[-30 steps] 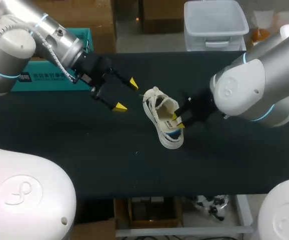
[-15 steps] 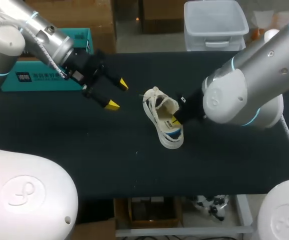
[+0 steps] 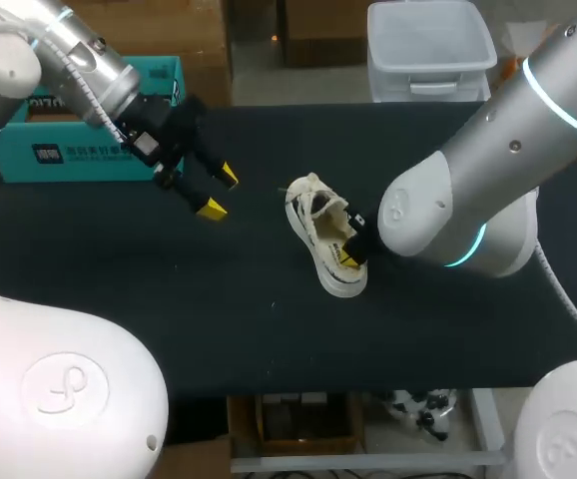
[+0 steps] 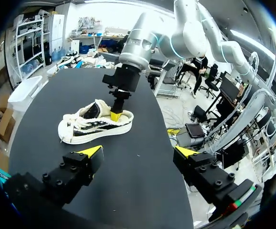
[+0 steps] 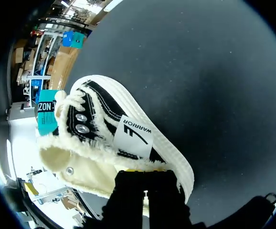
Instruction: Open the shoe tongue, take the insole out of the shoe, put the insole back into the shoe, and pack the shoe into the shoebox
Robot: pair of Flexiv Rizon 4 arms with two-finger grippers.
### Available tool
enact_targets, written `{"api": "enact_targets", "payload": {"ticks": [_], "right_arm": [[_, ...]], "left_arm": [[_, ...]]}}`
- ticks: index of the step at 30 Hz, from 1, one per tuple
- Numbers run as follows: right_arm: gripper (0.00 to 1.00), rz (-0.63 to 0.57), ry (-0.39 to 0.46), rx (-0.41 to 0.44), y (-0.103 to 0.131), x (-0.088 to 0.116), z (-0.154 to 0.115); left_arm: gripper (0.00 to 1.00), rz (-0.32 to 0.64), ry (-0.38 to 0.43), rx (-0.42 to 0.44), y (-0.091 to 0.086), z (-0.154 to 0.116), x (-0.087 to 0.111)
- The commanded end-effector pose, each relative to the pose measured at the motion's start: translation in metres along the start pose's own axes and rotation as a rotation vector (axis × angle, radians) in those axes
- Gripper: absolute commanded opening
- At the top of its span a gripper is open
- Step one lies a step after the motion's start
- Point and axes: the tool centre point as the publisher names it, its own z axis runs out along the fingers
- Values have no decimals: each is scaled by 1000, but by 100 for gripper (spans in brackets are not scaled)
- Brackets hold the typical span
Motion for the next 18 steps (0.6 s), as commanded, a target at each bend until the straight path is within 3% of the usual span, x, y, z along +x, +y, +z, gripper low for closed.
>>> {"api": "enact_targets", "payload": {"ticks": [1, 3, 7, 15, 18], "right_arm": [[0, -46, -10, -93, -3, 4, -7], [0, -89, 17, -104, -4, 7, -17], [0, -184, 60, -127, -7, 6, -45], [0, -387, 169, -132, 2, -16, -105], [0, -447, 206, -100, 9, -25, -117]], "left_arm": [[100, -161, -80, -242, -6, 12, 0], [100, -222, -81, -313, -3, 11, -3], [100, -222, -81, -313, -3, 11, -3], [100, -222, -81, -313, -3, 11, -3], [100, -388, -159, -270, -14, 21, -6]]}}
